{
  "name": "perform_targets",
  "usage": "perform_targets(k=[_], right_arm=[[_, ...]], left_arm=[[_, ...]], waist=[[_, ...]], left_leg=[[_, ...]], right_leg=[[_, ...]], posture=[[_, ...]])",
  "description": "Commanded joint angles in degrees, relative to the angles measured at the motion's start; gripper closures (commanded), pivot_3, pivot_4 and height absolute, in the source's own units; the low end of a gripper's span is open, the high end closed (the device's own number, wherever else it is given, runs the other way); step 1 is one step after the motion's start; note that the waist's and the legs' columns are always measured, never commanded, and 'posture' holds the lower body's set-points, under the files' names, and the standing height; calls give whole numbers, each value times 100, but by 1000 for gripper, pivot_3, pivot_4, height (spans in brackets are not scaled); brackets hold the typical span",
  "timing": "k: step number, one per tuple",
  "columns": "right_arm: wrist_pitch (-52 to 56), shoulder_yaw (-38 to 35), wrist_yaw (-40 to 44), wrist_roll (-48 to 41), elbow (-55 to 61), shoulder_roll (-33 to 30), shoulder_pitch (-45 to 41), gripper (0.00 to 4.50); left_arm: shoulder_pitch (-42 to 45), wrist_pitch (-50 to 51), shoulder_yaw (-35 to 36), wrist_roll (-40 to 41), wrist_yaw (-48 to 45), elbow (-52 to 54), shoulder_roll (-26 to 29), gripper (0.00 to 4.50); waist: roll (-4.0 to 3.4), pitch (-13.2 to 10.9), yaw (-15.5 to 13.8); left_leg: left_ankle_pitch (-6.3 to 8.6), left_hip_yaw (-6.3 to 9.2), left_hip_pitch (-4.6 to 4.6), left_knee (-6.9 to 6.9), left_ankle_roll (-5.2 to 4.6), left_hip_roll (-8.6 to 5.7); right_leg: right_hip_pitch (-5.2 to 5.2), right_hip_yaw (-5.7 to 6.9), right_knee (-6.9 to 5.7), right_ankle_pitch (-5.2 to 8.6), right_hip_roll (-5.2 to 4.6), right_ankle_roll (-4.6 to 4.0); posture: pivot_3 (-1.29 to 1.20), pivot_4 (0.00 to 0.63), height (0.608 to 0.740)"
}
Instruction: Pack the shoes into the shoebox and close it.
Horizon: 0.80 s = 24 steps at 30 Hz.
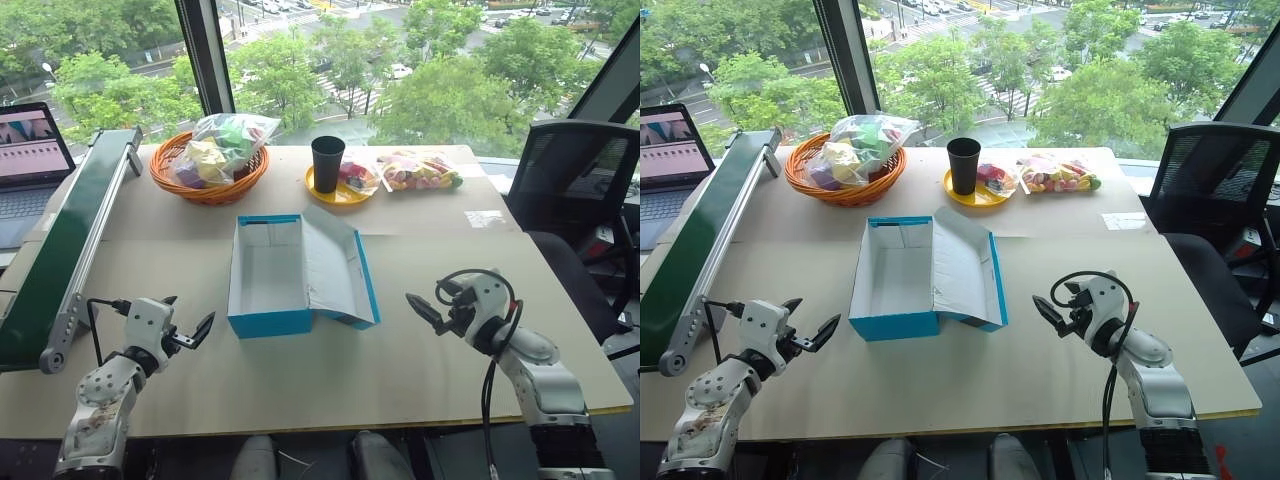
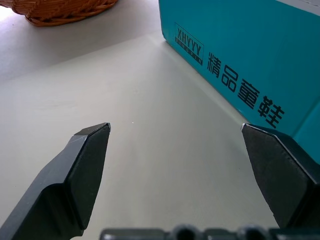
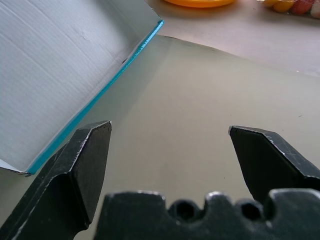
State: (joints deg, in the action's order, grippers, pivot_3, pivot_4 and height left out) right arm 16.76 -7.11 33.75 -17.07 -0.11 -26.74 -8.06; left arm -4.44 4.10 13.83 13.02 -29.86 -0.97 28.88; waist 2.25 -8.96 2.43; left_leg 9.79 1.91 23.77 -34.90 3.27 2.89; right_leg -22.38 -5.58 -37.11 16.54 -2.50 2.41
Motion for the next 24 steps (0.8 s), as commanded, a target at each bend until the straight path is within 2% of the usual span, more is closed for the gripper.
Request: perform_targets(k=[1, 8, 12, 19, 24], right_arm=[[138, -82, -49, -99, 410, -34, -88, 85], [546, 19, -88, -139, 278, 26, -1160, 85], [730, 352, 7, -122, 8, 272, -2200, 85], [1050, 890, 568, -379, 8, 745, -2816, 85], [1099, 1465, 1257, -579, -18, 1114, -2989, 85]], left_arm=[[166, 97, 78, 72, 121, 7, -72, 0], [965, 287, 495, -45, 996, -230, -61, 0], [1515, 842, 1037, 8, 1782, 67, 63, 0], [1423, 1544, 1313, -27, 2191, 1092, 132, 0], [1214, 1925, 1705, 220, 2351, 1266, -5, 0]], waist=[[0, 0, 0], [-5, -6, 22], [-5, -11, 34], [-5, -12, -27], [-6, -12, 3]], left_leg=[[0, 0, 0, 0, 0, 0], [-5, 1, 0, -16, -8, 0], [-6, 2, 1, -17, -9, 0], [-2, 5, 11, -4, -10, -5], [-2, 12, 40, -10, -10, -4]], right_leg=[[0, 0, 0, 0, 0, 0], [2, -1, -7, -11, 4, 16], [-2, -2, -7, -12, 5, 18], [-3, 2, -4, -33, -3, -15], [-34, 7, -14, -38, -1, -21]], posture=[[0, 150, 734], [0, 150, 734], [0, 150, 734], [0, 150, 734], [0, 150, 734]])
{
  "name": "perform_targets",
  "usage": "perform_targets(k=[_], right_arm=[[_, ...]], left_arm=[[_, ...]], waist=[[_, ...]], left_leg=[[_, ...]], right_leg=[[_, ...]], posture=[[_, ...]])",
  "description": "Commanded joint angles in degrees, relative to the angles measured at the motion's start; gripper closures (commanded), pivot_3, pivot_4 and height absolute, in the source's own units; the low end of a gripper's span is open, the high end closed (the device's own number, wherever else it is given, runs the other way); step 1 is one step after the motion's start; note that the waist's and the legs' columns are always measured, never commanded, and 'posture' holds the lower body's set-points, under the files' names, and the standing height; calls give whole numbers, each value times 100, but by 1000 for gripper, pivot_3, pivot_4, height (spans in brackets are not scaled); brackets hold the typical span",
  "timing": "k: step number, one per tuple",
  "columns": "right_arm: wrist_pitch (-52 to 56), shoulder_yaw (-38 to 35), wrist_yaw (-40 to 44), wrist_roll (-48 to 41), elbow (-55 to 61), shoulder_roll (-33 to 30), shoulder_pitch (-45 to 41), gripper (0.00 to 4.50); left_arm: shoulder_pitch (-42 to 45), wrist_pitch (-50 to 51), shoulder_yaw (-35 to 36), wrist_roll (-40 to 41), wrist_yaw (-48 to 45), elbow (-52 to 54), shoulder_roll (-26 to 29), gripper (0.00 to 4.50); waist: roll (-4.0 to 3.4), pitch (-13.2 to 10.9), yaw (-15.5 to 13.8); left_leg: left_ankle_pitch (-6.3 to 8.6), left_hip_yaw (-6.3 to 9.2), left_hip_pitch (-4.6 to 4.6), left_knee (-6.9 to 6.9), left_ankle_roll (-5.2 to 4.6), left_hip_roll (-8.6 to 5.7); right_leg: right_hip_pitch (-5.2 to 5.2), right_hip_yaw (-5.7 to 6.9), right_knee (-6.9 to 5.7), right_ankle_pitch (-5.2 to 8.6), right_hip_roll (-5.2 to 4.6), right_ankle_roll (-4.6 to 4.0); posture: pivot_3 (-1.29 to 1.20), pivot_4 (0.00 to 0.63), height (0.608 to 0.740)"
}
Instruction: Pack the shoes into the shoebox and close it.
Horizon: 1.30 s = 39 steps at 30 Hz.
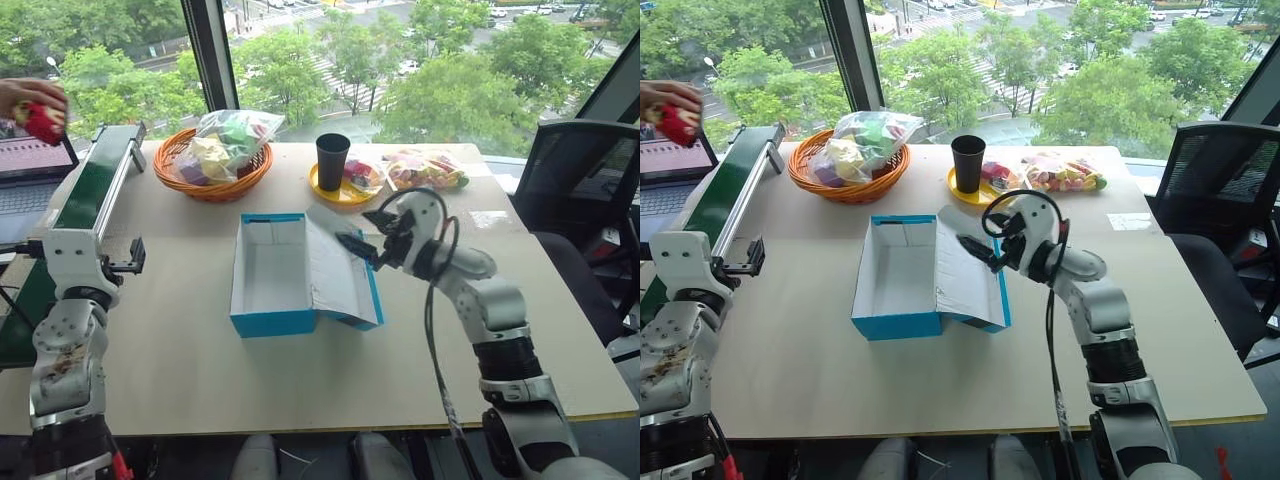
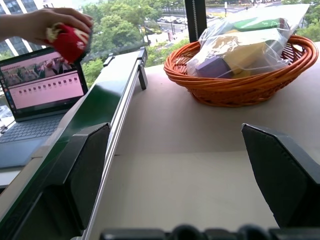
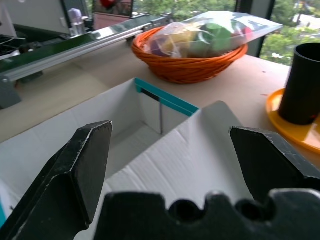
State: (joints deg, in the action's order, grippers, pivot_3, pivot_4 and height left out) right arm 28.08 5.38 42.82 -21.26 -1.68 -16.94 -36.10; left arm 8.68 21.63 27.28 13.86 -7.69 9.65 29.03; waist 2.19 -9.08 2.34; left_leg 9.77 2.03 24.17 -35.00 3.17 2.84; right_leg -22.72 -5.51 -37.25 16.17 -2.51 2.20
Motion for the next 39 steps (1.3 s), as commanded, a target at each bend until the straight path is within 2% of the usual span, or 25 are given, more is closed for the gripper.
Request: perform_targets(k=[1, 6, 13, 18, 30, 39], right_arm=[[-55, 264, 389, -139, 115, 158, -198, 85], [-167, 308, 500, -166, -108, 428, -347, 85], [-196, 443, 512, -17, -154, 639, -472, 85], [-340, 558, 752, 96, -332, 568, -605, 85], [-47, 642, 903, -29, -167, 642, -619, 85], [269, 633, 749, -150, 348, 622, -398, 85]], left_arm=[[-123, 227, 446, 181, 170, 210, -34, 0], [-130, 435, 1065, 502, 164, 151, 157, 0], [-68, 711, 1286, 491, 265, 30, 433, 0], [129, 653, 1346, 505, 61, -578, 741, 0], [670, -971, 1259, 451, -1619, -3990, 2027, 0], [1297, -1696, 1025, 404, -2155, -5797, 2325, 0]], waist=[[0, -1, 21], [3, -2, 26], [3, -3, 22], [5, -4, 25], [5, -6, 34], [9, -6, 16]], left_leg=[[0, 0, 0, 0, 0, 0], [-2, 0, 4, -21, 1, 1], [-6, 0, 3, -29, 5, 0], [-6, 1, 4, -28, 5, 1], [-7, -1, 6, -25, 6, 3], [-7, -1, 7, -25, 6, 4]], right_leg=[[-2, 0, -6, 0, 0, -1], [-32, -1, -58, 0, 5, -2], [-35, -1, -75, 1, 6, -3], [-39, 0, -77, 1, 7, -3], [-48, 2, -79, 4, 9, -10], [-48, 6, -80, 5, 8, -10]], posture=[[0, 150, 734], [0, 150, 734], [0, 150, 734], [0, 150, 734], [0, 150, 734], [0, 150, 734]])
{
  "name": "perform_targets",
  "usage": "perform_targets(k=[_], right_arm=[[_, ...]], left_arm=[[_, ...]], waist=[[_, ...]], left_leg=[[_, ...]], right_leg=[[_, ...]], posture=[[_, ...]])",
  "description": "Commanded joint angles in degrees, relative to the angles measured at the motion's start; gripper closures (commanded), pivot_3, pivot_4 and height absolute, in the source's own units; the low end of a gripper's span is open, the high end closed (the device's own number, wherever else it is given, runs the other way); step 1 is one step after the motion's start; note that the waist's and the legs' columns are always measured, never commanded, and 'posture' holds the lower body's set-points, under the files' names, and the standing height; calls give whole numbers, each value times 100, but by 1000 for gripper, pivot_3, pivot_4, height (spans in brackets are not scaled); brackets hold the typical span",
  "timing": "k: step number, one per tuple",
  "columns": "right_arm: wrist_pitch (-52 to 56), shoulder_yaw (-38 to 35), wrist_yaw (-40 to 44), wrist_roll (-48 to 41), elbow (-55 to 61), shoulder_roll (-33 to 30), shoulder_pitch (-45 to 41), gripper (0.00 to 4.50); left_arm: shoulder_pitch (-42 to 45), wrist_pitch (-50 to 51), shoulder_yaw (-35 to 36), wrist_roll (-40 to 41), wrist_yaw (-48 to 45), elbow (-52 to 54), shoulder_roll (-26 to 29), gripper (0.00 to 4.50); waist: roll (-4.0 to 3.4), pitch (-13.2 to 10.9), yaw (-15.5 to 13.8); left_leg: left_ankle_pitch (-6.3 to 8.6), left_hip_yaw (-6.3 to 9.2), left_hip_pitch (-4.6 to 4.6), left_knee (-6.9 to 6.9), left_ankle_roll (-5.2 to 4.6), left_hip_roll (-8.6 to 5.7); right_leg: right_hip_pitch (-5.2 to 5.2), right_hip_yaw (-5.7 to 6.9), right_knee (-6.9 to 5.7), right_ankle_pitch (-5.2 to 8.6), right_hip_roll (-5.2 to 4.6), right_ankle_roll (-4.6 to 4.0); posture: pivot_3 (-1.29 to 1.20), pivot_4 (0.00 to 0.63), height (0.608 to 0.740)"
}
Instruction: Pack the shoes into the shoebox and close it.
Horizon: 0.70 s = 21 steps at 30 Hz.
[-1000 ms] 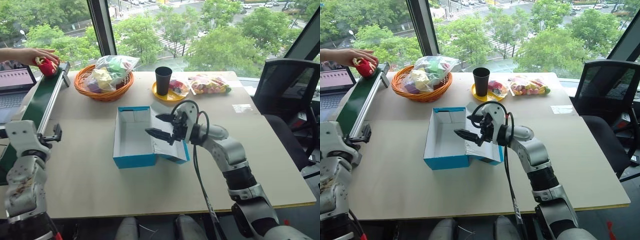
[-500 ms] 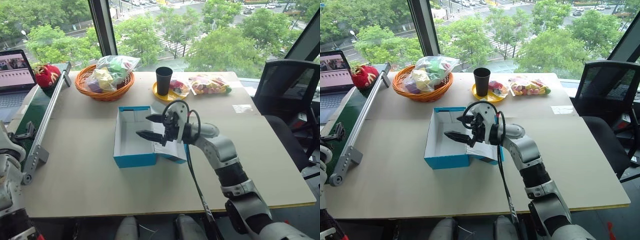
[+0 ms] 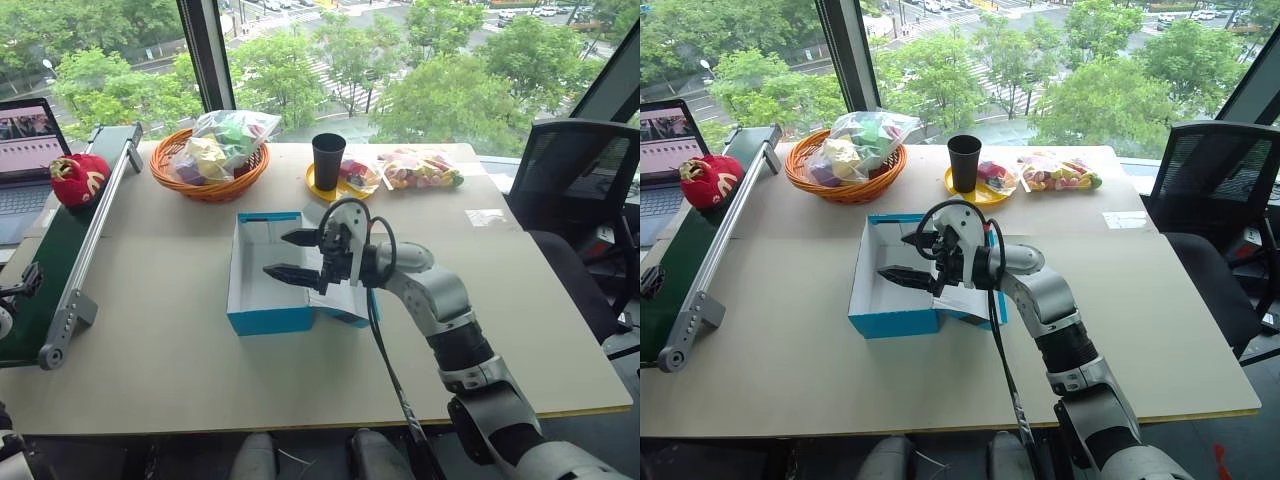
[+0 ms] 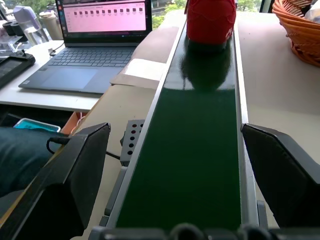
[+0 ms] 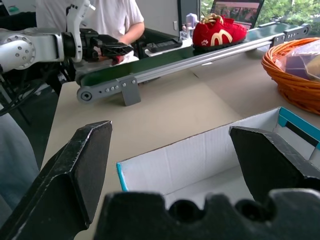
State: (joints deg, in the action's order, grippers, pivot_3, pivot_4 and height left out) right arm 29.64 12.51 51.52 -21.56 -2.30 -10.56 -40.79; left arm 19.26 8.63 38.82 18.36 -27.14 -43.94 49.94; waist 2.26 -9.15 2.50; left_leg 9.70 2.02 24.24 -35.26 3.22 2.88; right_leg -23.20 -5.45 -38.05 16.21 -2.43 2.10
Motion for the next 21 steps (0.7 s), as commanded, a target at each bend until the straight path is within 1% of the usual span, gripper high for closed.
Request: perform_targets(k=[1, 7, 12, 21], right_arm=[[154, -86, -161, -117, 482, -24, 114, 85], [435, -84, -288, -156, 830, -128, 343, 85], [553, -101, -376, -173, 977, -181, 442, 85], [728, -150, -547, -233, 919, -203, 415, 85]], left_arm=[[299, -451, -221, -89, -279, -608, 235, 0], [542, -809, -555, -218, -399, -1218, 292, 0], [797, -974, -725, -335, -260, -1598, 414, 0], [1036, -1076, -933, -434, -195, -2026, 560, 0]], waist=[[2, 0, -3], [4, 0, -3], [8, -1, 14], [9, -1, 8]], left_leg=[[0, 0, 0, 0, 0, 0], [0, 0, 2, 0, 0, 0], [0, 0, 4, 0, 0, 0], [0, 0, 4, 0, 0, 0]], right_leg=[[0, 0, 0, 0, 0, 0], [-1, 1, -1, 0, 0, 0], [-4, 1, -3, 0, 0, 0], [-4, 2, -3, 0, 0, 0]], posture=[[0, 150, 734], [0, 150, 734], [0, 150, 734], [0, 150, 734]])
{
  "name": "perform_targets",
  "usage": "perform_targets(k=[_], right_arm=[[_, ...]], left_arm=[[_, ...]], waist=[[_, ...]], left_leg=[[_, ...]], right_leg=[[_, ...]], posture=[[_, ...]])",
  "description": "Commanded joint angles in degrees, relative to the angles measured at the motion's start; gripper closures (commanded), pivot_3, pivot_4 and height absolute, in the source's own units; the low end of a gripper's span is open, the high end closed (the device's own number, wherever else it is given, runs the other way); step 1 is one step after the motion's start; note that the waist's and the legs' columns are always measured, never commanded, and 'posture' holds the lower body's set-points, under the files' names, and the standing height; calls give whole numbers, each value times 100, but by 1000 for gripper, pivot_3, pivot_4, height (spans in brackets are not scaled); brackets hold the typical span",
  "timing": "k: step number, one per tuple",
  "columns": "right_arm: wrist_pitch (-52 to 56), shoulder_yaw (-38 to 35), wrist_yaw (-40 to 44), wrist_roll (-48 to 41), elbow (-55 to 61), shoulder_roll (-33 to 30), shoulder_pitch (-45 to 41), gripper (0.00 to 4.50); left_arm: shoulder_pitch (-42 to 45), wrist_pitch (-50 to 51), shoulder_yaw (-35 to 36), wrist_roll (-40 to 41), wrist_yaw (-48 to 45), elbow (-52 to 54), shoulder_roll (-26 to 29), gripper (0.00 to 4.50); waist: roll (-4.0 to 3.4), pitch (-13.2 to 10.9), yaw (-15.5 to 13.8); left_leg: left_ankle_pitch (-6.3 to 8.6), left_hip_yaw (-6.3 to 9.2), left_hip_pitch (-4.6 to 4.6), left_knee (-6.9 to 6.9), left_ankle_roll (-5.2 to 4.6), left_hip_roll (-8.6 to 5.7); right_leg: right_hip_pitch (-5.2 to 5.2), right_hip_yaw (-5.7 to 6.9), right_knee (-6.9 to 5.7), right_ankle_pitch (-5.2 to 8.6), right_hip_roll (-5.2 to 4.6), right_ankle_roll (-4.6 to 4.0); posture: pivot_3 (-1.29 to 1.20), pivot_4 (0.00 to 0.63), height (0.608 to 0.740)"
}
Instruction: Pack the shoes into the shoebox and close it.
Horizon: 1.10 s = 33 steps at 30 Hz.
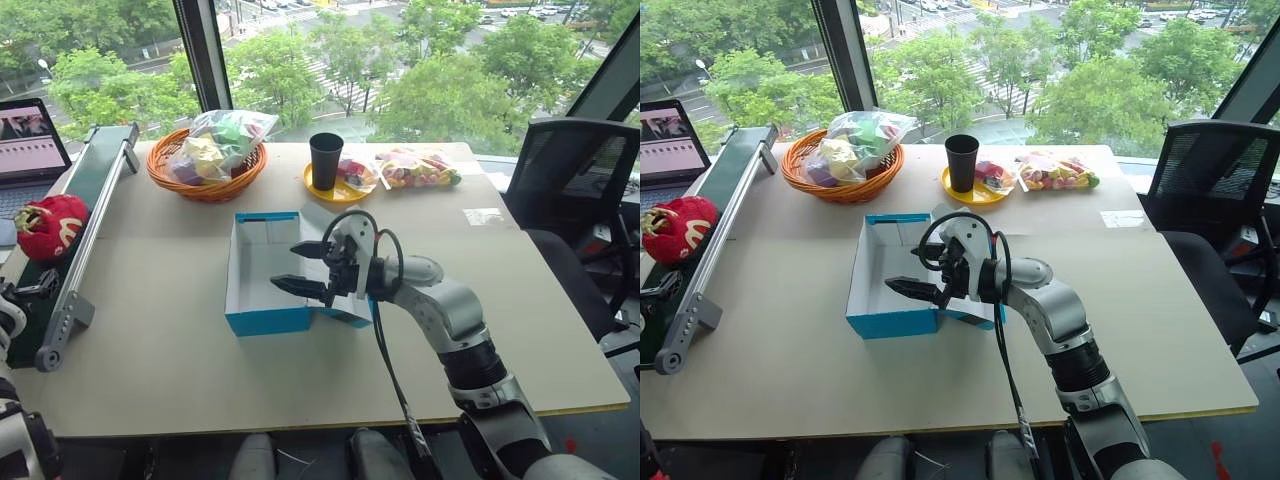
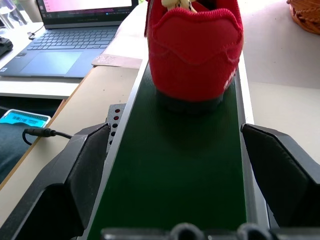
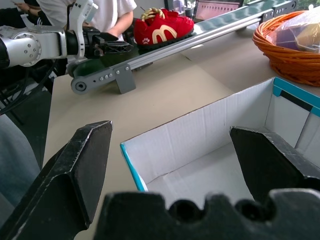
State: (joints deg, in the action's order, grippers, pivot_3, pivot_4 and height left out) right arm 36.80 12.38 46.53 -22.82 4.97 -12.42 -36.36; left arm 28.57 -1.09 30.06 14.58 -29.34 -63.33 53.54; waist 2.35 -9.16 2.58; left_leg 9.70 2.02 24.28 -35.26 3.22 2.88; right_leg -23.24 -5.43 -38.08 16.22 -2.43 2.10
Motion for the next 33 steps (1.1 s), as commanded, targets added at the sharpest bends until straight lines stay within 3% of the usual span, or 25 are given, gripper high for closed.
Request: perform_targets(k=[1, 9, 10, 11, 14, 18, 25, 28, 31, 33], right_arm=[[51, -142, -60, -132, 202, -22, -19, 85], [117, -177, -172, -186, 289, -110, 28, 85], [116, -173, -185, -187, 296, -120, 32, 0], [115, -171, -195, -190, 304, -131, 37, 0], [138, -185, -229, -206, 332, -171, 39, 0], [523, -665, -539, -644, 259, 53, -112, 0], [2525, -2035, -1547, -2237, -128, 595, -619, 0], [3029, -2619, -2319, -2432, -597, 759, -819, 0], [2980, -2562, -2654, -2034, -831, 516, -688, 0], [3008, -3081, -2958, -2300, -1052, 630, -617, 0]], left_arm=[[120, -56, -101, -66, -42, -147, 167, 0], [248, -73, -241, -74, -27, -262, 16, 0], [261, -107, -246, -82, 21, -264, 11, 536], [268, -128, -245, -83, 46, -263, 7, 624], [457, -183, -407, -136, -74, -2, -102, 1625], [784, 177, -607, 171, -426, 1302, -547, 1790], [279, 1533, -1706, 674, -768, 5154, -1700, 1790], [248, 2007, -2044, 845, -722, 5973, -2050, 1790], [143, 2166, -2335, 813, -871, 6338, -2209, 1790], [65, 2253, -2580, 771, -899, 6525, -2339, 1790]], waist=[[0, 0, -1], [1, 0, -6], [1, 0, -12], [1, 0, -22], [2, 0, -24], [17, -4, -140], [28, -8, -149], [27, -8, -48], [26, -9, 21], [26, -9, 57]], left_leg=[[0, 0, 0, 0, 0, 0], [0, 0, 0, 0, 0, 0], [0, 0, 0, 0, 0, 0], [0, 0, 0, 0, 0, 0], [-1, 1, 0, -2, -1, 0], [-4, 3, 9, -5, 2, 0], [-14, 12, 27, -7, 18, 1], [-13, 12, 22, -4, 17, 0], [-15, 13, 21, -5, 15, 0], [-15, 11, 16, -5, 14, -2]], right_leg=[[0, 0, 0, 0, 0, 0], [0, 1, -1, 0, 0, 0], [0, 1, 0, 0, 0, 0], [1, 1, -1, 0, 0, 0], [1, 2, -4, 0, 0, 0], [3, 11, -3, 0, -1, 0], [-2, 12, -2, -4, -5, -3], [-3, 10, -3, -5, -3, -4], [-3, 9, -8, -5, -2, -4], [-3, 4, -9, -4, -1, -3]], posture=[[0, 150, 734], [0, 150, 734], [0, 150, 734], [0, 150, 734], [0, 150, 734], [0, 150, 734], [0, 150, 734], [0, 150, 734], [0, 150, 734], [0, 150, 734]])
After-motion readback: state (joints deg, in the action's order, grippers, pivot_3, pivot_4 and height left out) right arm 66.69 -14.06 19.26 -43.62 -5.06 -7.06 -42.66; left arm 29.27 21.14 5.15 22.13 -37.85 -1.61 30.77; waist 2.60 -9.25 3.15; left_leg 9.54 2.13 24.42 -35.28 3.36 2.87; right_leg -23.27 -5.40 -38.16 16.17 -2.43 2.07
